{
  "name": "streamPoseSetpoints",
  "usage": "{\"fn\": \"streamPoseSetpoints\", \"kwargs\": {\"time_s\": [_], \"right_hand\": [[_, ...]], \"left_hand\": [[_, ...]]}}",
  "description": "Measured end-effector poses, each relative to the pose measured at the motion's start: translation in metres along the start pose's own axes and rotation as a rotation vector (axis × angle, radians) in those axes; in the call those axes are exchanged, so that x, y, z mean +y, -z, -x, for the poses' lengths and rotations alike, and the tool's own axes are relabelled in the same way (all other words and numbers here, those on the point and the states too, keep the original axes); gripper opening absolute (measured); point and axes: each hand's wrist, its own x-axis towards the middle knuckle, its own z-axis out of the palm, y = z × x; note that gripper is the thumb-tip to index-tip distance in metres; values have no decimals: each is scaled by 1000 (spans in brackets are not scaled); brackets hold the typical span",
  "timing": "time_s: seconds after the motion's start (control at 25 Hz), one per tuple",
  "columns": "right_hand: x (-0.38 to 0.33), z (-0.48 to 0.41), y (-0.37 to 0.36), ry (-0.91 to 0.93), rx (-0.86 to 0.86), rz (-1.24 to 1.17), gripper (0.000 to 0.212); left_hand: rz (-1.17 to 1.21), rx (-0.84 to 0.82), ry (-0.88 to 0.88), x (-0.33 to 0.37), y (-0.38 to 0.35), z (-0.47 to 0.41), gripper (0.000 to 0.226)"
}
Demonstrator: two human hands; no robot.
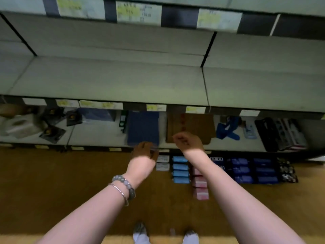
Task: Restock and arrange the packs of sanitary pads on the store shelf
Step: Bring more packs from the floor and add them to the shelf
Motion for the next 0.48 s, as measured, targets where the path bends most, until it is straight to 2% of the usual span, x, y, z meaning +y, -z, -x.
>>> {"fn": "streamPoseSetpoints", "kwargs": {"time_s": [0.16,0.48], "right_hand": [[59,-16,-21,22,10,-85,16],[189,-68,-78,-68,65,-253,14]], "left_hand": [[29,-49,64,-21,-43,-15,34],[141,3,121,-96,-176,-55,31]]}}
